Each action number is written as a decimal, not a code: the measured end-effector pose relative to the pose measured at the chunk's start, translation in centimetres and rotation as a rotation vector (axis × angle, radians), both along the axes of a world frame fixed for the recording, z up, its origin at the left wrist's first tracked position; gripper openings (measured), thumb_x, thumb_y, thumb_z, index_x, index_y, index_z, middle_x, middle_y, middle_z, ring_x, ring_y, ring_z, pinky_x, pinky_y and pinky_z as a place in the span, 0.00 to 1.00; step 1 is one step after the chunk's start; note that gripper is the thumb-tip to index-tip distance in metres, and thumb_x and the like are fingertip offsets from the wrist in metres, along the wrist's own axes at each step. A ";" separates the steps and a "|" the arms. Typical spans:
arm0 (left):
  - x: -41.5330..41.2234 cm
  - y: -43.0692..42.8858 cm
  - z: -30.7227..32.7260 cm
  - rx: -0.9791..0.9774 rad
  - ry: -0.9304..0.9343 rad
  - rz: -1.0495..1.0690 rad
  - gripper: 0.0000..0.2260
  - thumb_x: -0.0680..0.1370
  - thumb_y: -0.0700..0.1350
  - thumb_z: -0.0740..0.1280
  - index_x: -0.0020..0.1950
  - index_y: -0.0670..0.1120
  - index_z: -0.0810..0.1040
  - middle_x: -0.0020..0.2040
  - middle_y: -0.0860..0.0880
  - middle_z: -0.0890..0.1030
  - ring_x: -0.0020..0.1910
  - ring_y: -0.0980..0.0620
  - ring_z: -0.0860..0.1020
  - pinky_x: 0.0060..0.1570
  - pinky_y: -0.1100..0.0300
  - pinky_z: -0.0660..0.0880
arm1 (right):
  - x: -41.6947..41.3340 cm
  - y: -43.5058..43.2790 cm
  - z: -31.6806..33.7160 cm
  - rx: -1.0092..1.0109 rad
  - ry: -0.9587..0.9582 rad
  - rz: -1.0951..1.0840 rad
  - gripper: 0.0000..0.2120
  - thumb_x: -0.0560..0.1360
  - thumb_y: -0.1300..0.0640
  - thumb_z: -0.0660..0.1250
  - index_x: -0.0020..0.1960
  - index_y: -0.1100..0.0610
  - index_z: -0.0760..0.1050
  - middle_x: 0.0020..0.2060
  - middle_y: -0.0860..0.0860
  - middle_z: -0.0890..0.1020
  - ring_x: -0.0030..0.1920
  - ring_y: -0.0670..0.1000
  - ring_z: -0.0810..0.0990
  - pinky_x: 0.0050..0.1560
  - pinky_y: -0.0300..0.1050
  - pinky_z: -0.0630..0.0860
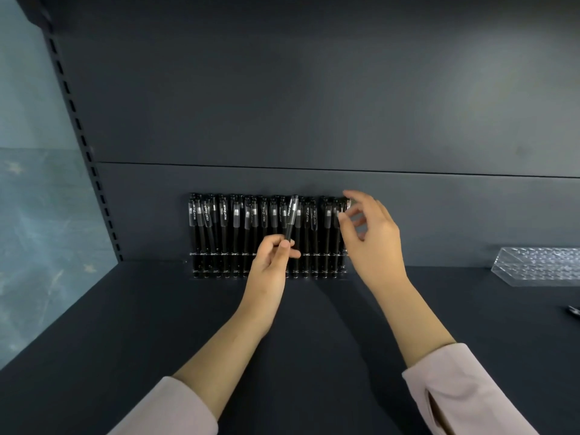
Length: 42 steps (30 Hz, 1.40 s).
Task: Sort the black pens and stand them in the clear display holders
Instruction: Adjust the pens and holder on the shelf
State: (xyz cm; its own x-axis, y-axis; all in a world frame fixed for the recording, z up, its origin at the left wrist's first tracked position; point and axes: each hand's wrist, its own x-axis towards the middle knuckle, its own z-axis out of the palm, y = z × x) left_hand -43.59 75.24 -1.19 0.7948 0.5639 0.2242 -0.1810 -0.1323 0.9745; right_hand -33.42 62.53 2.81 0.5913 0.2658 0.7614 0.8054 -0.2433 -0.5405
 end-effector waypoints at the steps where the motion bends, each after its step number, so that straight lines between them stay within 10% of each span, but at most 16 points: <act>1: -0.1 0.0 0.1 0.004 -0.004 -0.001 0.09 0.83 0.50 0.57 0.58 0.51 0.74 0.52 0.54 0.81 0.49 0.75 0.74 0.48 0.74 0.63 | -0.5 0.1 0.4 0.029 0.035 0.030 0.12 0.78 0.57 0.65 0.61 0.51 0.75 0.44 0.46 0.77 0.45 0.46 0.75 0.45 0.36 0.74; 8: -0.1 -0.5 -0.4 0.073 -0.053 -0.036 0.04 0.80 0.53 0.65 0.48 0.62 0.77 0.50 0.53 0.79 0.58 0.50 0.75 0.61 0.58 0.70 | -3.0 0.4 2.0 0.157 0.347 0.263 0.06 0.75 0.53 0.70 0.51 0.51 0.79 0.43 0.45 0.81 0.42 0.42 0.77 0.44 0.34 0.75; 14: -0.1 -1.0 -0.1 0.236 -0.010 -0.021 0.01 0.78 0.52 0.67 0.47 0.57 0.77 0.49 0.61 0.79 0.61 0.57 0.71 0.58 0.67 0.66 | -2.4 0.1 1.8 0.188 0.477 0.340 0.07 0.74 0.59 0.71 0.51 0.54 0.76 0.42 0.52 0.83 0.42 0.49 0.82 0.46 0.44 0.79; 23: 0.5 1.5 -1.7 1.208 0.284 0.116 0.21 0.83 0.55 0.56 0.75 0.53 0.66 0.68 0.57 0.66 0.69 0.53 0.61 0.70 0.55 0.65 | -0.3 -2.2 2.2 0.492 0.315 0.052 0.08 0.77 0.61 0.66 0.52 0.50 0.72 0.40 0.49 0.81 0.39 0.51 0.81 0.45 0.40 0.78; 42: 0.7 1.4 -2.2 1.253 0.288 0.134 0.21 0.82 0.51 0.58 0.76 0.54 0.64 0.69 0.56 0.64 0.68 0.52 0.61 0.70 0.56 0.63 | 0.4 -1.3 0.0 0.117 0.010 -0.121 0.08 0.78 0.59 0.67 0.57 0.55 0.75 0.44 0.49 0.81 0.43 0.45 0.79 0.46 0.33 0.76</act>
